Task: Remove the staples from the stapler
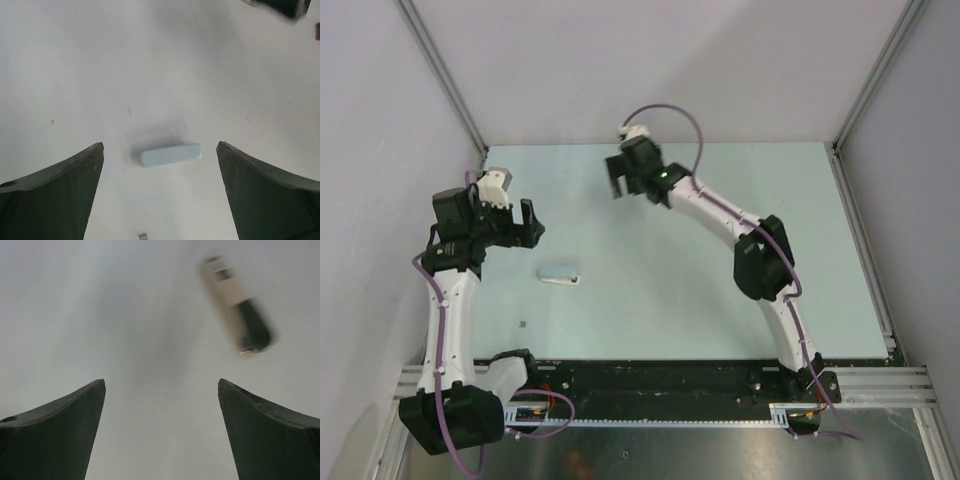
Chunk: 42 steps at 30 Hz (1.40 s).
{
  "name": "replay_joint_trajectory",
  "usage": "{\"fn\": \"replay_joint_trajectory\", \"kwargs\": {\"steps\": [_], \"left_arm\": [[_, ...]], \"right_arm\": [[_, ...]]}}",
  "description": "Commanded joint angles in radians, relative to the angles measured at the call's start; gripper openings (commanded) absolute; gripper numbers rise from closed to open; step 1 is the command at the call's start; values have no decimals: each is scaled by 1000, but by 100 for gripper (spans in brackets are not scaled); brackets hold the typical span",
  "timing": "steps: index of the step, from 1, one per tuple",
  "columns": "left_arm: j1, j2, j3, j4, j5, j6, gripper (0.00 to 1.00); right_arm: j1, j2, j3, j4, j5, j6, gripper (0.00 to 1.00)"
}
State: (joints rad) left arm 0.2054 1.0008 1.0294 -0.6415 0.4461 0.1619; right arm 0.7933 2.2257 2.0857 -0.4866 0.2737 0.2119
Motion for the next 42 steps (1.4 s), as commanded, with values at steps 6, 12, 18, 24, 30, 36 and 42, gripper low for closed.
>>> {"fn": "replay_joint_trajectory", "kwargs": {"steps": [6, 12, 18, 24, 30, 36, 42], "left_arm": [[7, 46, -11, 0, 48, 31, 99], [8, 103, -13, 1, 65, 77, 99], [6, 127, -16, 10, 67, 91, 99], [-2, 146, -13, 17, 63, 85, 99], [-8, 156, -19, 33, 27, 72, 99], [-16, 155, -39, 43, 11, 85, 100], [-18, 154, -48, 44, 5, 93, 99]], "right_arm": [[-216, 119, 77, 172, 26, -192, 99], [-272, 241, 190, 165, -112, -209, 99], [-309, 296, 200, 187, -242, -209, 99], [-315, 333, 212, 196, -256, -209, 89], [-303, 310, 156, 241, -260, -209, 64], [-265, 296, 148, 250, -231, -274, 29], [-246, 306, 189, 182, -231, -241, 11]]}}
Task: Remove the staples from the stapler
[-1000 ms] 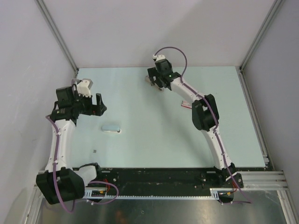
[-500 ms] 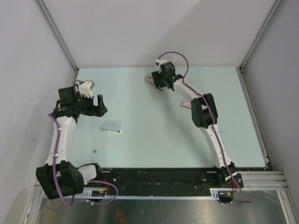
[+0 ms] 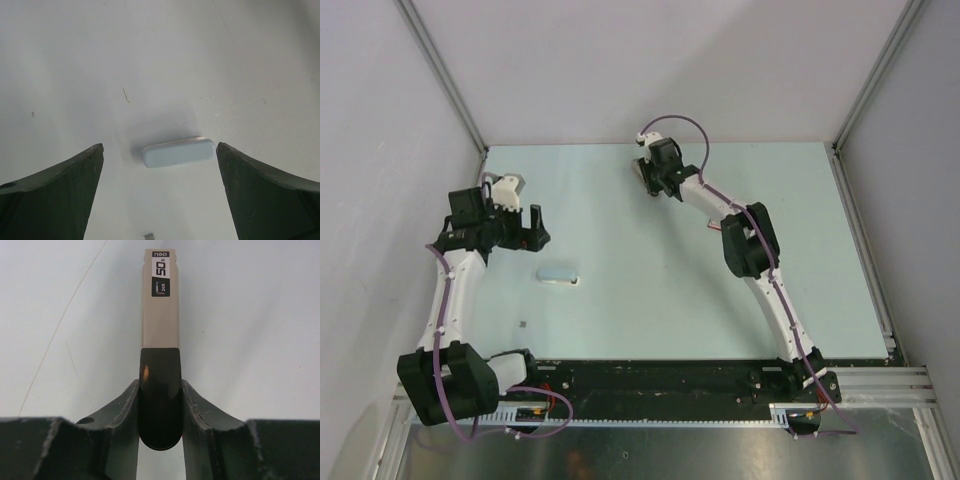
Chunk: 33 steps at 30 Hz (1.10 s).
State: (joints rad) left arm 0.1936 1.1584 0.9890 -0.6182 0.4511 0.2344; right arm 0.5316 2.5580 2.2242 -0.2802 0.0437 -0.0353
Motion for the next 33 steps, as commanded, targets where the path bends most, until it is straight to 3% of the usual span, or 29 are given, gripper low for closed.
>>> {"fn": "replay_joint_trajectory", "kwargs": {"steps": [1, 4, 8, 13, 18, 27, 33], "left_arm": [[-7, -5, -10, 20, 0, 22, 99], [-18, -5, -17, 21, 0, 23, 99], [-64, 15, -27, 31, 34, 0, 99], [-190, 75, -46, 83, 102, -83, 94], [-309, 123, -59, 142, 124, -133, 95], [-416, 123, -147, 251, 134, -161, 95], [-429, 153, -146, 267, 165, -166, 94]], "right_arm": [[20, -35, 45, -32, -4, 19, 8], [45, -100, -37, -10, -24, 87, 1], [119, -268, -275, 134, -18, 199, 0], [262, -502, -613, 381, 119, 350, 0], [360, -655, -840, 471, 227, 521, 0], [445, -751, -948, 523, 415, 648, 0], [443, -759, -963, 543, 433, 747, 0]]}}
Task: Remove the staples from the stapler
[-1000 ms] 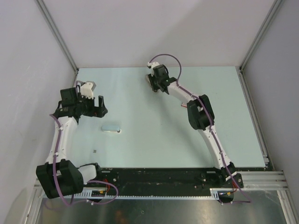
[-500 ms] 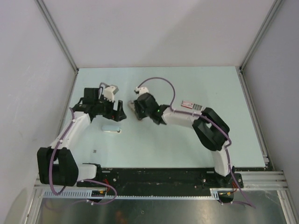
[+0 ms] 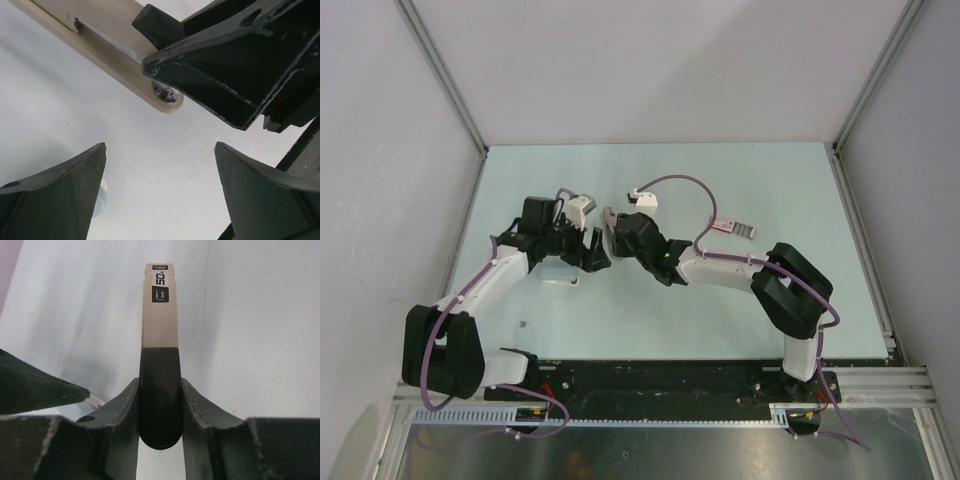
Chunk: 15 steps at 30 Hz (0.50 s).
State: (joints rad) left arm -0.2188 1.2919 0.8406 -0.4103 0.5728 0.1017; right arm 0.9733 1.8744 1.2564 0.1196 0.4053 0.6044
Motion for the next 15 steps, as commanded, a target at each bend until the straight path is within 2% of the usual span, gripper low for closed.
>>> {"fn": "replay_joint_trajectory", "kwargs": {"steps": [1, 15], "left_arm": [[-19, 28, 6, 62, 44, -27, 93], [-21, 123, 50, 108, 68, 18, 75]], "right_arm": [[2, -78, 1, 146, 68, 124, 0], [-1, -164, -94, 204, -10, 270, 0]]}}
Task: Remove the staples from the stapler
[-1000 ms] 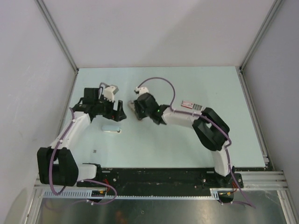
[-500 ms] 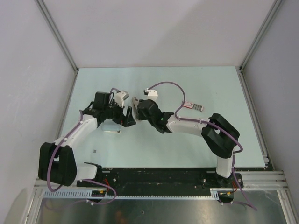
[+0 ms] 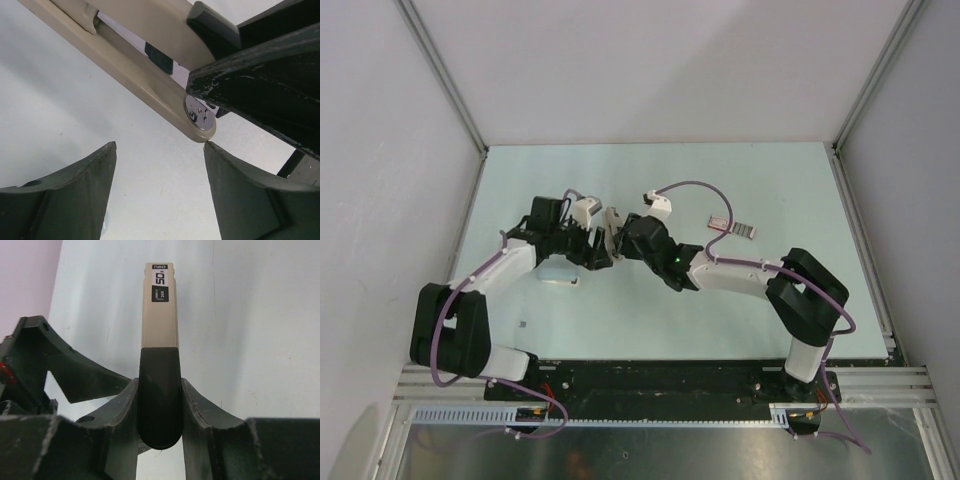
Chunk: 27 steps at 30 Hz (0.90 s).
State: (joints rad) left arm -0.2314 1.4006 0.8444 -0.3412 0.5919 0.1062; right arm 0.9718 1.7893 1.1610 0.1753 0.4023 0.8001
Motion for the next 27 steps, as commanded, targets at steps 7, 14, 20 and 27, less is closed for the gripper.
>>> {"fn": "replay_joint_trajectory", "kwargs": {"steps": [7, 14, 20, 27], "left_arm": [[-8, 18, 38, 38, 78, 12, 79], [-8, 31, 49, 38, 91, 2, 87], [-6, 29, 41, 40, 89, 20, 78], [4, 27, 28, 40, 75, 68, 36]], "right_arm": [[20, -66, -6, 184, -18, 96, 0], [35, -56, -9, 204, -32, 106, 0], [36, -72, -24, 204, -38, 105, 0], [34, -91, -36, 205, -70, 111, 0]]}}
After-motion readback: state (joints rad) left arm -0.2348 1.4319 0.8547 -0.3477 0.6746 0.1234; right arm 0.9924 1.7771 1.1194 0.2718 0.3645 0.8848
